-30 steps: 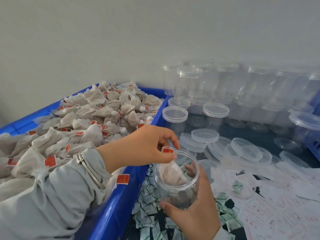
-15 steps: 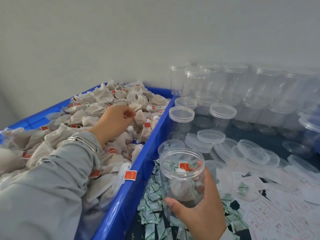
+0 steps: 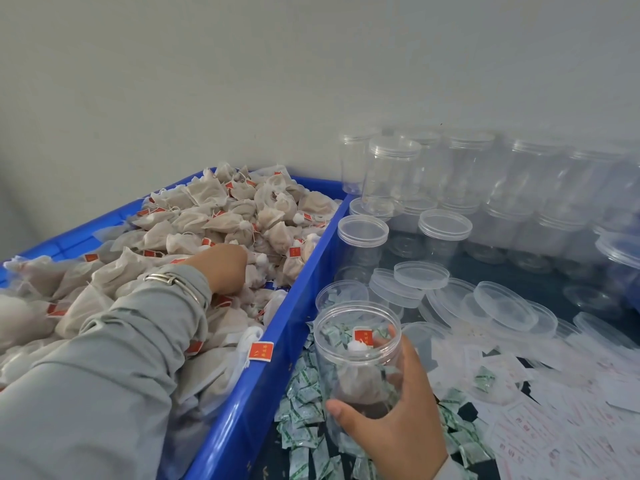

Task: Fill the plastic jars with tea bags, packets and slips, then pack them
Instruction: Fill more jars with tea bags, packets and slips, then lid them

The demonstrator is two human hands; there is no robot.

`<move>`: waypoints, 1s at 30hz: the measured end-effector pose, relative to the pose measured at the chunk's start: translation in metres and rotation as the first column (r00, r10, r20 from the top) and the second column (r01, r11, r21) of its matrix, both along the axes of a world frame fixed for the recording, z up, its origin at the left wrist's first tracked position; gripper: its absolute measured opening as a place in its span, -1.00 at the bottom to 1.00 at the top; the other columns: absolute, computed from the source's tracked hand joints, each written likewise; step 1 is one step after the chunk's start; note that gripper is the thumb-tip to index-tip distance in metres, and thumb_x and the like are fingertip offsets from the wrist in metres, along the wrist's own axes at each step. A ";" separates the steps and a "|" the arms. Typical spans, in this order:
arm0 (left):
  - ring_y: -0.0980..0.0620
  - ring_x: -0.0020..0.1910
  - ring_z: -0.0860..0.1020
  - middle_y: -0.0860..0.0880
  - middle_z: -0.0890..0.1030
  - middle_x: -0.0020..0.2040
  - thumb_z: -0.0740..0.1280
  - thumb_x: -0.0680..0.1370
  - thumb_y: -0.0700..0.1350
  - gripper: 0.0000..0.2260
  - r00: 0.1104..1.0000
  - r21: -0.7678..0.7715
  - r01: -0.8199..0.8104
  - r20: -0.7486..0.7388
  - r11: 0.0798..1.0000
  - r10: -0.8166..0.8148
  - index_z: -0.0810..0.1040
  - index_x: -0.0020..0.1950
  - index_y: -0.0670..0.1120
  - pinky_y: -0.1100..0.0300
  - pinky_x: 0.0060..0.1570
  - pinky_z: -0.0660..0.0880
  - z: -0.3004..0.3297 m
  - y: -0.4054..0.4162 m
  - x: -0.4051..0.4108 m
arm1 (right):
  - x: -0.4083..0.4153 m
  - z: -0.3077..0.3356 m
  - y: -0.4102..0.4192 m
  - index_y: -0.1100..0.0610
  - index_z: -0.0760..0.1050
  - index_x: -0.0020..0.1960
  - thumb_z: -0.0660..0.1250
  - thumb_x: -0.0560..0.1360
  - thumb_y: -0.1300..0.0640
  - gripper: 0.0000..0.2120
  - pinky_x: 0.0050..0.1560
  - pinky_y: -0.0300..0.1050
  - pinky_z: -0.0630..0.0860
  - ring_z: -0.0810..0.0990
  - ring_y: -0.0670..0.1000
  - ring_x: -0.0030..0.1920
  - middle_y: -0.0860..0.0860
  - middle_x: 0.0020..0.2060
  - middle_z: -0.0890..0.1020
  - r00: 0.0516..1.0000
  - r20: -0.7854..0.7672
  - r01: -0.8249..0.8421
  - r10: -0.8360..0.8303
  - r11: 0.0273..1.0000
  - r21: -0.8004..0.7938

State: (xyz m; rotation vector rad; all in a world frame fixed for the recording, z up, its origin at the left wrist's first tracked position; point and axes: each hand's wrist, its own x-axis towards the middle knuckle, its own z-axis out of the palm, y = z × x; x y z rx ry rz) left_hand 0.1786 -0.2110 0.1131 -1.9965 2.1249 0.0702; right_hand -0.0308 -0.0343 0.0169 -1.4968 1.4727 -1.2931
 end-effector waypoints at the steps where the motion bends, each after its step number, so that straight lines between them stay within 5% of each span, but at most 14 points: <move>1: -0.07 0.08 0.57 -0.13 0.60 0.11 0.29 0.56 -0.14 -0.80 1.000 -0.003 -0.001 0.015 1.000 0.001 0.56 0.12 -0.19 0.24 -0.09 0.42 0.001 0.000 0.000 | 0.001 0.000 0.000 -0.14 0.15 0.46 0.49 -0.04 -0.39 0.15 0.31 0.10 0.42 0.42 -0.10 0.31 -0.20 0.31 0.41 1.000 -0.001 -0.001 0.001 1.000 0.005; 6: -0.04 -0.09 0.53 -0.13 0.60 0.05 0.21 0.58 -0.16 -0.81 0.997 -0.022 0.036 -0.068 0.999 -0.038 0.57 0.09 -0.19 0.33 -0.36 0.35 0.007 -0.002 0.002 | 0.000 -0.002 0.000 -0.17 0.18 0.44 0.51 -0.05 -0.37 0.12 0.27 0.04 0.46 0.45 -0.15 0.25 -0.25 0.25 0.44 1.000 0.009 0.007 -0.007 1.000 -0.002; 10: -0.06 -0.18 0.49 -0.08 0.52 -0.18 0.21 0.58 -0.18 -0.86 0.891 -0.135 -0.004 -0.450 0.991 -0.057 0.47 -0.16 -0.16 0.17 -0.26 0.39 0.014 -0.007 -0.002 | 0.000 -0.003 0.001 -0.19 0.17 0.44 0.51 -0.05 -0.36 0.12 0.26 0.03 0.47 0.45 -0.16 0.24 -0.24 0.25 0.44 1.000 0.009 0.009 -0.009 1.000 0.000; 14: 0.11 -0.37 0.53 -0.04 0.56 -0.27 0.22 0.60 -0.18 -0.83 0.450 -0.072 -0.054 -0.892 0.996 -0.040 0.47 -0.19 -0.09 0.31 -0.44 0.45 0.026 0.006 -0.015 | 0.000 -0.003 0.000 -0.22 0.16 0.42 0.52 -0.05 -0.35 0.11 0.25 0.02 0.48 0.46 -0.17 0.23 -0.23 0.24 0.44 1.000 0.014 0.010 -0.010 1.000 0.005; 16: 0.11 -0.42 0.52 -0.06 0.55 -0.31 0.22 0.60 -0.23 -0.84 0.158 0.028 0.052 -0.987 0.998 0.020 0.50 -0.17 -0.13 0.31 -0.46 0.47 0.033 0.016 -0.024 | 0.000 -0.004 -0.001 -0.23 0.17 0.42 0.53 -0.04 -0.34 0.09 0.24 0.02 0.48 0.46 -0.17 0.23 -0.23 0.24 0.45 1.000 0.014 0.008 -0.008 1.000 0.005; 18: 0.09 -0.43 0.55 -0.07 0.57 -0.33 0.23 0.57 -0.25 -0.87 0.019 0.089 0.209 -0.996 0.974 0.087 0.51 -0.16 -0.17 0.29 -0.43 0.51 0.037 0.027 -0.032 | 0.000 -0.005 -0.002 -0.22 0.18 0.42 0.54 -0.02 -0.32 0.08 0.24 0.01 0.48 0.46 -0.18 0.23 -0.23 0.23 0.45 1.000 0.008 0.007 -0.007 1.000 0.007; 23: 0.05 -0.35 0.58 -0.05 0.62 -0.31 0.34 0.50 -0.27 -0.84 0.174 0.124 0.420 -0.983 0.899 0.054 0.58 -0.26 -0.10 0.25 -0.27 0.59 0.035 0.046 -0.047 | -0.001 -0.006 -0.002 -0.18 0.22 0.41 0.57 0.01 -0.25 0.04 0.23 -0.01 0.48 0.48 -0.16 0.23 -0.20 0.20 0.50 1.000 0.003 -0.001 0.001 1.000 -0.022; 27: 0.14 -0.41 0.46 0.04 0.57 -0.37 0.38 0.41 -0.15 -0.86 0.335 0.103 0.539 -0.937 0.836 -0.100 0.63 -0.34 0.02 0.36 -0.31 0.43 0.037 0.060 -0.055 | 0.001 -0.003 -0.002 -0.35 0.17 0.39 0.58 0.02 -0.22 0.02 0.14 -0.10 0.50 0.48 -0.18 0.21 -0.26 0.21 0.49 1.000 -0.025 0.010 -0.012 0.997 -0.077; 30: 0.08 -0.37 0.44 -0.04 0.56 -0.34 0.38 0.51 -0.20 -0.83 0.407 0.094 0.562 -0.897 0.822 -0.176 0.63 -0.27 -0.02 0.26 -0.25 0.40 0.034 0.063 -0.056 | 0.001 -0.001 -0.002 -0.37 0.18 0.38 0.57 0.04 -0.19 -0.01 0.18 -0.09 0.48 0.45 -0.19 0.25 -0.30 0.24 0.46 0.999 -0.043 0.007 -0.011 0.996 -0.093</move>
